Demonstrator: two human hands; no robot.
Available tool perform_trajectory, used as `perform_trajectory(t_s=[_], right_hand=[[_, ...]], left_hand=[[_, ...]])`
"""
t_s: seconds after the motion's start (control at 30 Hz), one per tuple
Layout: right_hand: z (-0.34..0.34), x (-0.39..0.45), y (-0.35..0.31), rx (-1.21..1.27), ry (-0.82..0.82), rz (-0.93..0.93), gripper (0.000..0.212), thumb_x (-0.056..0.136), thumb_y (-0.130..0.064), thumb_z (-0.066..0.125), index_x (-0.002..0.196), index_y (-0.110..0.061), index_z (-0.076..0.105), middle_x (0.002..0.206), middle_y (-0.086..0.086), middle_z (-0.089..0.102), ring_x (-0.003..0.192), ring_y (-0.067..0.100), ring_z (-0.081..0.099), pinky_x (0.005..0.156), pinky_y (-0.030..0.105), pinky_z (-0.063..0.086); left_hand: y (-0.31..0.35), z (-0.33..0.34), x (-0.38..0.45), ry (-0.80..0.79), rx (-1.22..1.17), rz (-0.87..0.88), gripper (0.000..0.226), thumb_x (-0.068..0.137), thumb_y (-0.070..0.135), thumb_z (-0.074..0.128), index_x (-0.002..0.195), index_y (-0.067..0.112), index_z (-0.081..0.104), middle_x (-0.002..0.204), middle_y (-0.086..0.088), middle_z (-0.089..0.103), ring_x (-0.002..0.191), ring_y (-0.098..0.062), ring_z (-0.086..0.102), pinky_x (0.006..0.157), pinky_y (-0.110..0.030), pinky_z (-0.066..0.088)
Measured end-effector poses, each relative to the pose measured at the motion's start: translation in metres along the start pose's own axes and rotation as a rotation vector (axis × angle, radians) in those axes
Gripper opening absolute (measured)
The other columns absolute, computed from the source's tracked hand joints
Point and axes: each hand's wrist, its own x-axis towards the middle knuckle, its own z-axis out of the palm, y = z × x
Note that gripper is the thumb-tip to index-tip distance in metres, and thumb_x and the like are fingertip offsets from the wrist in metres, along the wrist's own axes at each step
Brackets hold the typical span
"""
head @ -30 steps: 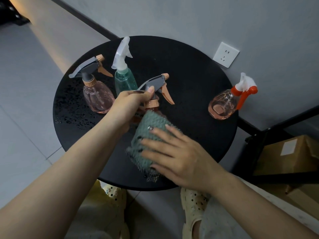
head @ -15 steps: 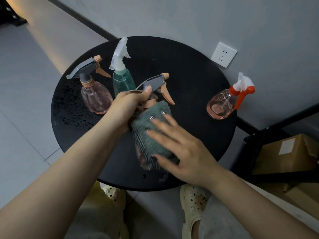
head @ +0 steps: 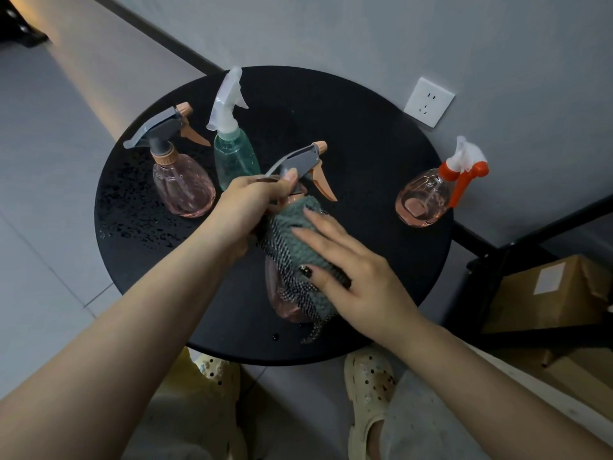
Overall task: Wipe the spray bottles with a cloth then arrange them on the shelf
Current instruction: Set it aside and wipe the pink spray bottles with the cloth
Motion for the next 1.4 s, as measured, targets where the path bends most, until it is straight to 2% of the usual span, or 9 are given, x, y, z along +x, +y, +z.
perform_trajectory(t_s=[0.13,0.2,0.4,0.53,0.7,0.83,1.07,1.2,1.4], right_hand=[[-0.003,0.003,-0.001,0.154,0.064,0.122,0.048,0.092,-0.015,0.057,0.138,-0.025,0.045,0.146,-0.013,0.036,0.135,-0.005,0.03,0.108,0.01,0.025],[-0.003,0.002,-0.003,0.08,0.064,0.09,0.047,0.093,-0.021,0.055,0.139,-0.023,0.045,0.146,-0.012,0.035,0.137,-0.002,0.029,0.109,0.011,0.024],[-0.001,-0.007,0.005,-0.559,-0.153,-0.498,0.032,0.093,-0.014,0.056,0.124,-0.011,0.06,0.136,0.004,0.054,0.135,0.028,0.038,0.113,0.046,0.028],[-0.002,-0.009,0.009,-0.644,-0.259,-0.633,0.029,0.091,-0.01,0.058,0.12,-0.011,0.063,0.132,0.004,0.058,0.133,0.027,0.041,0.116,0.046,0.021],[-0.008,-0.007,0.011,-0.344,-0.018,-0.307,0.029,0.093,-0.008,0.051,0.118,-0.008,0.064,0.136,0.006,0.053,0.137,0.025,0.035,0.115,0.039,0.027],[-0.01,-0.006,0.018,-0.071,0.128,-0.095,0.037,0.089,0.004,0.051,0.122,-0.006,0.061,0.136,-0.002,0.048,0.136,0.016,0.036,0.112,0.024,0.029],[-0.019,0.001,0.03,-0.101,0.176,-0.057,0.039,0.085,0.007,0.049,0.12,-0.005,0.063,0.132,-0.003,0.05,0.131,0.014,0.041,0.11,0.022,0.032],[-0.032,0.009,0.039,-0.195,0.235,-0.03,0.041,0.082,0.009,0.048,0.117,-0.004,0.065,0.131,0.008,0.057,0.129,0.021,0.046,0.109,0.027,0.035],[-0.052,0.017,0.065,-0.279,0.265,0.066,0.041,0.08,0.017,0.056,0.115,-0.001,0.065,0.128,0.014,0.059,0.126,0.029,0.049,0.109,0.018,0.026]], left_hand=[[0.001,-0.001,0.001,0.003,0.041,-0.005,0.02,0.091,0.025,0.059,0.079,0.012,0.069,0.067,0.0,0.071,0.058,-0.011,0.066,0.055,-0.019,0.054],[0.0,-0.002,0.002,0.008,0.059,-0.006,0.02,0.091,0.026,0.059,0.079,0.013,0.069,0.071,-0.002,0.07,0.061,-0.013,0.066,0.058,-0.021,0.053],[0.002,0.005,0.003,0.049,0.048,-0.004,0.022,0.092,0.024,0.059,0.075,0.011,0.066,0.049,0.005,0.059,0.035,-0.005,0.049,0.038,-0.009,0.036],[0.001,0.011,0.005,0.025,0.072,0.013,0.024,0.091,0.025,0.06,0.072,0.012,0.068,0.058,0.002,0.065,0.05,-0.012,0.058,0.047,-0.014,0.047],[0.001,0.016,0.006,-0.001,0.099,0.019,0.024,0.092,0.027,0.058,0.073,0.013,0.064,0.045,0.007,0.055,0.033,-0.004,0.045,0.035,-0.009,0.03],[-0.002,0.018,0.012,-0.021,0.064,0.02,0.02,0.091,0.025,0.06,0.079,0.01,0.065,0.052,0.003,0.061,0.042,-0.008,0.055,0.043,-0.015,0.041],[-0.006,0.031,0.028,0.012,0.037,0.036,0.017,0.09,0.024,0.062,0.08,0.01,0.068,0.074,-0.007,0.065,0.07,-0.022,0.061,0.077,-0.036,0.05],[-0.005,0.047,0.038,0.058,0.09,0.126,0.018,0.09,0.024,0.063,0.076,0.014,0.067,0.071,-0.003,0.064,0.066,-0.016,0.06,0.071,-0.029,0.049],[-0.012,0.073,0.056,0.077,0.275,0.274,0.015,0.088,0.028,0.065,0.073,0.025,0.066,0.071,0.008,0.066,0.074,-0.009,0.061,0.077,-0.03,0.049]])
